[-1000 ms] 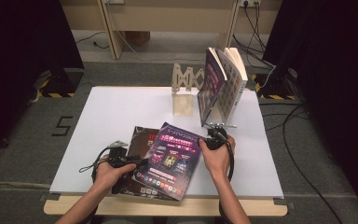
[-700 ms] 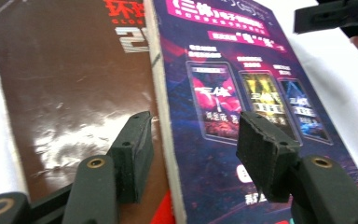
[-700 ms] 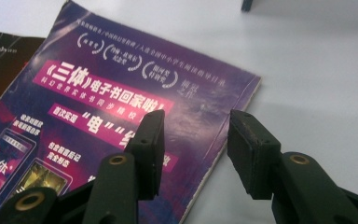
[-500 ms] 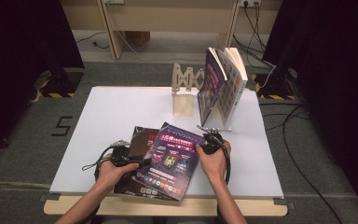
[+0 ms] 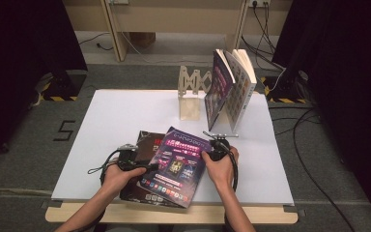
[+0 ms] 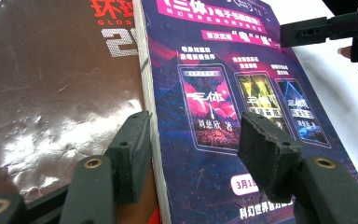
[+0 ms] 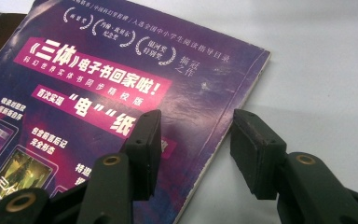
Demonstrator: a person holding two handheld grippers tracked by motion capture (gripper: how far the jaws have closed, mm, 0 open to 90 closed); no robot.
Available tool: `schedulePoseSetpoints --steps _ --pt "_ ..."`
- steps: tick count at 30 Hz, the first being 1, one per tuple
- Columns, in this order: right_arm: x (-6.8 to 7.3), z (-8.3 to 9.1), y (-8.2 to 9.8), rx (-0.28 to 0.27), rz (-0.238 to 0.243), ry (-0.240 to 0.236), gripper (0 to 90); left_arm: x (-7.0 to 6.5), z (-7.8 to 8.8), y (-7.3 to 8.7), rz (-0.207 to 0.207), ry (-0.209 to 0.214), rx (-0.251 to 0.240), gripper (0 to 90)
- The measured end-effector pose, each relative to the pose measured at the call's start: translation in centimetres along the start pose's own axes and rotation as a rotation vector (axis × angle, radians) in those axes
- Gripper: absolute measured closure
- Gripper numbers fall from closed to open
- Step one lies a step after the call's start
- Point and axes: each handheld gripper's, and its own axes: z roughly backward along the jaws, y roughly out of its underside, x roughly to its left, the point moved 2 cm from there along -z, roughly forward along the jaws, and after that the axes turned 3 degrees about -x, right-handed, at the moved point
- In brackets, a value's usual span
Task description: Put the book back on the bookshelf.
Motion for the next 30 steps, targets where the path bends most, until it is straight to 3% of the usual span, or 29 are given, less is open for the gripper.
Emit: schedulePoseSetpoints --steps 7,12,20,22,25,30 --pt "-0.03 0.05 0.01 0.004 -0.013 0.001 56.3 -0.02 -0.07 -0.24 0.015 -0.008 0.008 45.1" --pt "0.14 0.07 0.11 0.001 -0.014 0.009 56.3 0.01 0.12 -0.31 0.08 -0.021 -0.014 50.0" --pt "0.23 0.05 0.2 -0.004 -0.008 0.02 56.3 -0.57 0.86 -0.68 0.121 0.012 -0.043 55.4" --pt "0.24 0.05 0.21 -0.004 -0.009 0.021 56.3 -0.58 0.87 -0.6 0.145 0.026 -0.041 56.8" --pt "0.29 0.05 0.24 -0.005 -0.006 0.026 56.3 -0.43 0.74 -0.44 0.22 0.055 -0.045 57.1" --pt "0.34 0.06 0.27 -0.006 -0.015 0.028 56.3 -0.52 0.08 -0.38 0.244 0.054 -0.038 55.8"
